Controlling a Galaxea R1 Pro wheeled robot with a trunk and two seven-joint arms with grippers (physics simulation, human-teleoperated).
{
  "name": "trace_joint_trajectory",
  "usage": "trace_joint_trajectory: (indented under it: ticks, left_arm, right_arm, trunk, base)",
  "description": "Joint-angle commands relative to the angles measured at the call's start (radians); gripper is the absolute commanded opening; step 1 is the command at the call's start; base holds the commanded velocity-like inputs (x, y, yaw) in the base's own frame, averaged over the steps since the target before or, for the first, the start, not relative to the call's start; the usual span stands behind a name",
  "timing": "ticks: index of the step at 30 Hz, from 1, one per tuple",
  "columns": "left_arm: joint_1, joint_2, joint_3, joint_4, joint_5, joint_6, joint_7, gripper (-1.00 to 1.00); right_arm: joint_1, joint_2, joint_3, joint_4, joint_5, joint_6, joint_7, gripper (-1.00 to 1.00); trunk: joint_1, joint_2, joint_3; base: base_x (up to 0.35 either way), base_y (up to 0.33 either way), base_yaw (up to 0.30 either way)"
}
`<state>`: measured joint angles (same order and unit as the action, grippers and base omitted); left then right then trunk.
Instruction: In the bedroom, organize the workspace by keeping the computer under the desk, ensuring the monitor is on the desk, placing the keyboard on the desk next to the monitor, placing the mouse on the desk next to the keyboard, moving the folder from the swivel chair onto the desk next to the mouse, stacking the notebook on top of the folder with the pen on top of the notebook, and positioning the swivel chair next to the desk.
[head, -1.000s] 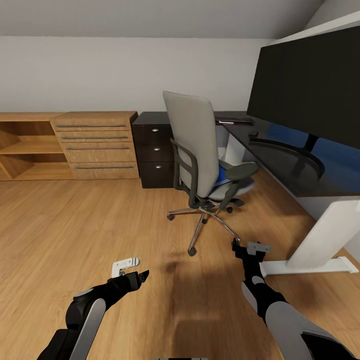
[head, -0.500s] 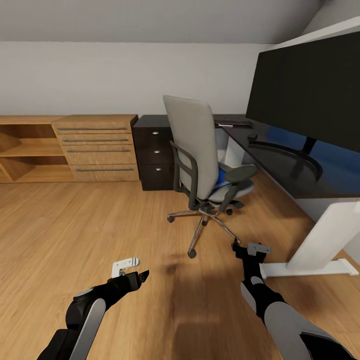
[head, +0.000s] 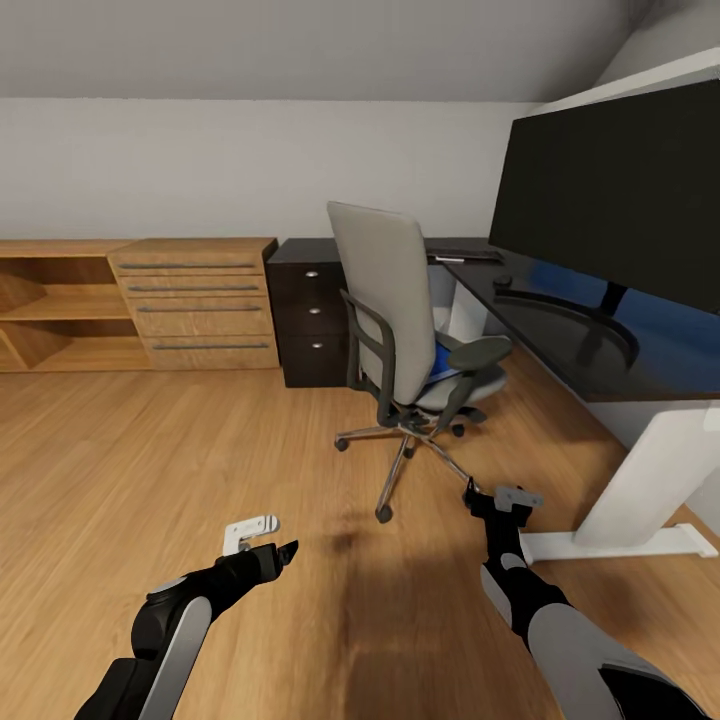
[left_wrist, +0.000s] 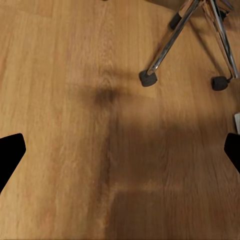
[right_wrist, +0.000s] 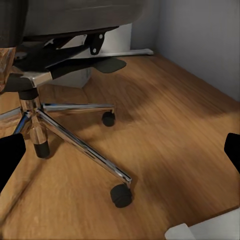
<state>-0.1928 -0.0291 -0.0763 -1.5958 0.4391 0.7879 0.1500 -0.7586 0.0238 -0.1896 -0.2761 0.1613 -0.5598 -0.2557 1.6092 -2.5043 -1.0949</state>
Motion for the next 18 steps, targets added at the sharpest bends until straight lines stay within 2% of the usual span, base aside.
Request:
trace_joint_trajectory:
  ticks: [1,18]
  left_arm:
    - [-0.001,0.0,0.0,-0.001,0.011,0.004,0.01,1.0]
    - [-0.001,0.0,-0.002,0.002,0.009,0.002,0.01,1.0]
  right_arm:
    - [-0.001,0.001,-0.005,0.001,0.011,-0.002,-0.005,1.0]
    - [-0.001,0.001,-0.005,-0.002,0.011,0.0,-0.005,1.0]
  trunk:
    - [0.0,0.0,0.001]
    - [0.0,0.0,0.028]
  base:
    - [0.0,0.0,0.0]
    - [0.0,0.0,0.0]
